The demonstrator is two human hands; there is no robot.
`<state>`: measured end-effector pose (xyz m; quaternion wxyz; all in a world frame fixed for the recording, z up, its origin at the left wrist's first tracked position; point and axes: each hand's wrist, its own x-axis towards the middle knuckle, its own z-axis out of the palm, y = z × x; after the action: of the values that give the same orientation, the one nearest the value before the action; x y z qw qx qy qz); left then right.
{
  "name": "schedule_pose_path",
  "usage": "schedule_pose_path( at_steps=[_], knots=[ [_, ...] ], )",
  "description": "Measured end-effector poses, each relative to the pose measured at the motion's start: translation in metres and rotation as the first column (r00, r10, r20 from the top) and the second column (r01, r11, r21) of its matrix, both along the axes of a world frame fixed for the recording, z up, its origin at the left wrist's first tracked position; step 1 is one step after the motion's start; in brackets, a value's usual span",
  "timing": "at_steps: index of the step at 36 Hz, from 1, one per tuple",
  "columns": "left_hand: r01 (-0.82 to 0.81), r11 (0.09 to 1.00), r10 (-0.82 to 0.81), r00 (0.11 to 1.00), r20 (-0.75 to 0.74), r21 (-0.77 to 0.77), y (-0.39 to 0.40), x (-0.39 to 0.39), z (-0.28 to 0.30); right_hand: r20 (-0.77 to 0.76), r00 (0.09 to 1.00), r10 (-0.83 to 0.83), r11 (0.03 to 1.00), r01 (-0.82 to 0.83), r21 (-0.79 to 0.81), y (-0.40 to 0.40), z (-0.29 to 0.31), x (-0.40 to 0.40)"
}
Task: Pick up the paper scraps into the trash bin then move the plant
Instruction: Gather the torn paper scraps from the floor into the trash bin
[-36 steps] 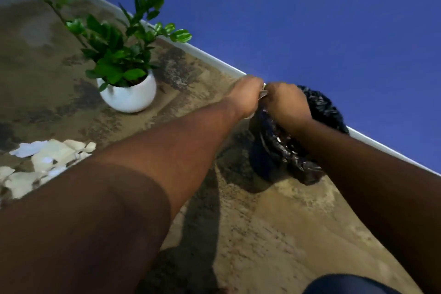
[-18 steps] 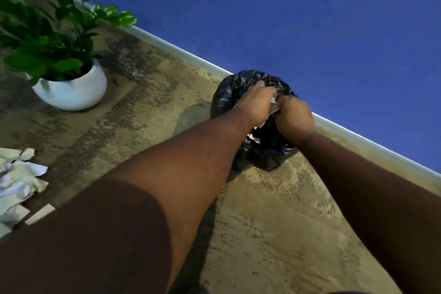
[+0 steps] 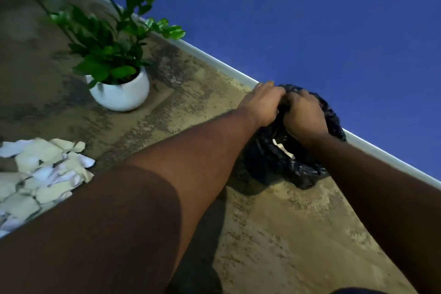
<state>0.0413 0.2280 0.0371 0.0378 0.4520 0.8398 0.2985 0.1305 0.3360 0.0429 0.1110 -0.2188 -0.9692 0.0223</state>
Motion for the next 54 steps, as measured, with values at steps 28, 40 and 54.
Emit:
schedule_pose_path(
  at_steps=[28,40,54],
  knots=[
    [-0.545,0.731,0.635,0.763,0.119,-0.411,-0.413,-0.072,-0.145,0.335,0.760,0.556,0.809,-0.404,-0.428,-0.326,-0.138,-0.142],
    [-0.580,0.557,0.745,0.665,0.050,-0.595,-0.475,-0.048,-0.213,0.342,0.666,0.663,0.715,-0.427,-0.553,-0.388,-0.195,-0.127],
    [-0.569,0.592,0.719,0.693,0.055,-0.570,-0.469,-0.047,-0.236,0.377,0.635,0.674,0.703,-0.394,-0.593,-0.423,-0.225,-0.150]
  ],
)
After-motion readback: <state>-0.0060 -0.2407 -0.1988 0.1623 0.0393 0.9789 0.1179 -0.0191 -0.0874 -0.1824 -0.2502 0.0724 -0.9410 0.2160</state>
